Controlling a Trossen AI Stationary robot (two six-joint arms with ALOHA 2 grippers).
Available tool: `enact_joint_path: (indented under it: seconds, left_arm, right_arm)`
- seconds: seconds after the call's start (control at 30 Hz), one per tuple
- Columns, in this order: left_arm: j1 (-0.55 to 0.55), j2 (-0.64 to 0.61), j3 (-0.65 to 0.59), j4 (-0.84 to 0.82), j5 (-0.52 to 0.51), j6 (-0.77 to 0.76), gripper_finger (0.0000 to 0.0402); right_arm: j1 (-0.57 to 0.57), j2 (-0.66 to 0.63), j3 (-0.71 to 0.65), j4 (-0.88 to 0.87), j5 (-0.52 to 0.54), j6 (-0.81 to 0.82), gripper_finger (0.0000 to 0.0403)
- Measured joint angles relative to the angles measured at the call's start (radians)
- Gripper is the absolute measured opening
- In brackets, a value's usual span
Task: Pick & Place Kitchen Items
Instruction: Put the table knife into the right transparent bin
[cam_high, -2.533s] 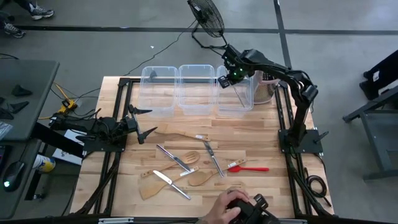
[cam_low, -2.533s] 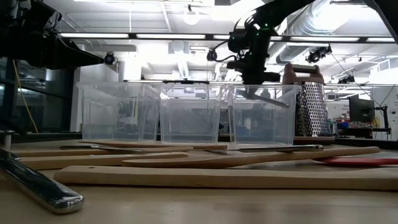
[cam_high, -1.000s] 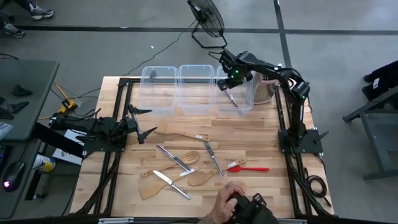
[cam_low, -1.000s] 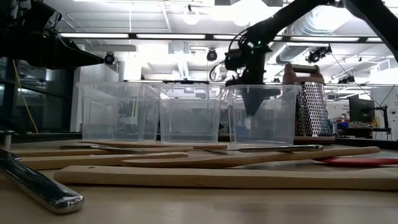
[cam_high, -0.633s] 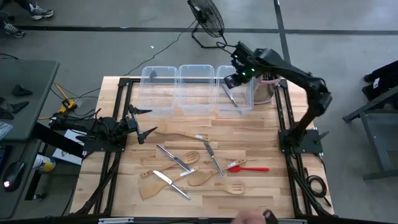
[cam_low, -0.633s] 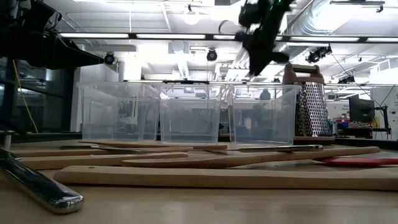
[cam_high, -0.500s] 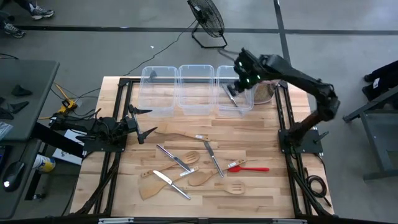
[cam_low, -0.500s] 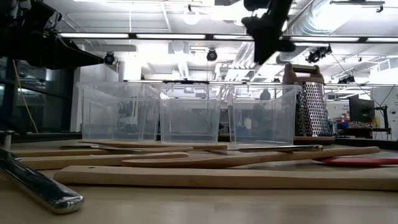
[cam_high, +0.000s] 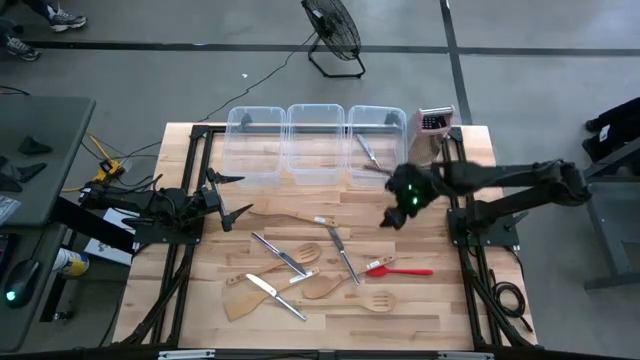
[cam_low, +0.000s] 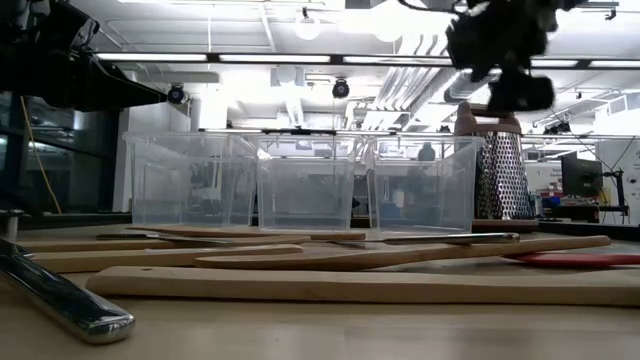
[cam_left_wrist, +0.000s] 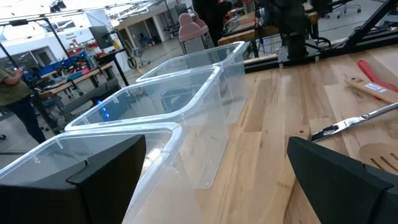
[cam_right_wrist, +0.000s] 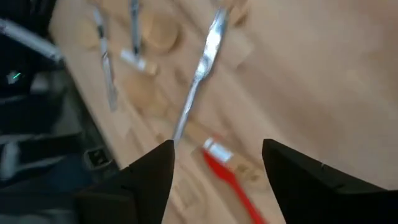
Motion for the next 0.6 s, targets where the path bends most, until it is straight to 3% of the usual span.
enact_joint_path:
  seconds: [0.23,0.6]
  left_arm:
    - [0.000,0.000,0.000,0.000,0.000,0.000,0.0388]
    - [0.000,0.000,0.000,0.000,0.000,0.000,0.0388]
  right_arm:
    - [0.080,0.083,-0.196,0.346,-0.068,0.174,0.0237]
    - [0.119,0.419,-0.219,0.761,-0.098,0.298,0.0236]
